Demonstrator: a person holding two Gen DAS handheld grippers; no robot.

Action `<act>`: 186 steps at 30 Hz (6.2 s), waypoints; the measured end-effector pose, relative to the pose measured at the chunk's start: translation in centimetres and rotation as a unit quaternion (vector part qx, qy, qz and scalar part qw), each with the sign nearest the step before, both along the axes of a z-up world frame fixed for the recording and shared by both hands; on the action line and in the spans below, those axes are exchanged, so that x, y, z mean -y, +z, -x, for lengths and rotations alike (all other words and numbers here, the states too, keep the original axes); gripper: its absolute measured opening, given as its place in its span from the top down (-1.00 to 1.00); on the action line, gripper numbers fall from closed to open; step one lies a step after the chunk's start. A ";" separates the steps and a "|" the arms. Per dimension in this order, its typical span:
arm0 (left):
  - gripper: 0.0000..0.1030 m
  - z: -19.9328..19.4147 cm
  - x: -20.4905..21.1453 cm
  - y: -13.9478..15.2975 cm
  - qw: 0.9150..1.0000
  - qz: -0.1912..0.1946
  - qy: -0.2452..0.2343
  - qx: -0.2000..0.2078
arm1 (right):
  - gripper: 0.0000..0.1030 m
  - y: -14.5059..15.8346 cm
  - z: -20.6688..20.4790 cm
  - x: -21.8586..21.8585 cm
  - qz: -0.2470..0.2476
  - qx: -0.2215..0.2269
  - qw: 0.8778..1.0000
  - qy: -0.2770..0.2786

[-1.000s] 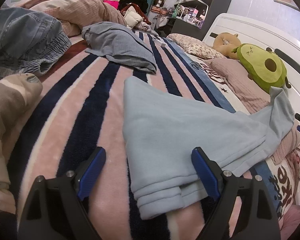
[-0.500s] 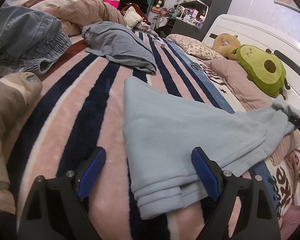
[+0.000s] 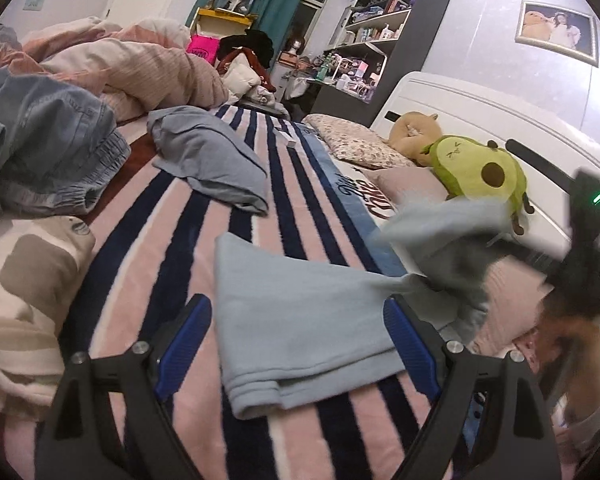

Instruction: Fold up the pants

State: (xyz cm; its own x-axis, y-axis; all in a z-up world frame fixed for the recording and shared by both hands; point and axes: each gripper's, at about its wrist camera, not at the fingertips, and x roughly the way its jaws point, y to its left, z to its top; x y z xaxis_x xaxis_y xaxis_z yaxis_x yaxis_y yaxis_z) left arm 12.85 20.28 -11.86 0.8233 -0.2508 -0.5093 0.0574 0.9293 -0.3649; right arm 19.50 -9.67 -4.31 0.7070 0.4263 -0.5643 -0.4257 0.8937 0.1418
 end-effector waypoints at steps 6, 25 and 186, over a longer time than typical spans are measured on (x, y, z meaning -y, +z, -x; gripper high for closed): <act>-0.65 0.5 1.3 0.0 0.999 0.014 -0.022 -0.026 | 0.70 -8.7 1.8 -5.9 0.110 -0.114 0.982 0.100; -0.63 -6.8 7.1 -2.9 0.990 -0.011 0.023 -0.136 | -0.05 -2.1 1.9 5.4 -0.017 -0.048 0.999 0.002; 0.21 -7.9 8.7 -5.0 0.975 -0.035 -0.198 -0.095 | 0.33 -10.1 -12.0 3.3 0.057 -0.145 0.988 0.012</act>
State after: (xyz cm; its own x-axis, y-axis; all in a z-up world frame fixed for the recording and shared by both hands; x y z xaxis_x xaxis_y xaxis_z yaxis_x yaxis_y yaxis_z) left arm 20.78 11.61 -16.89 0.5574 -0.4889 -0.6710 0.3546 0.8710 -0.3400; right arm 31.53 -12.96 -14.42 0.4989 0.3639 -0.7865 -0.4040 0.9006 0.1605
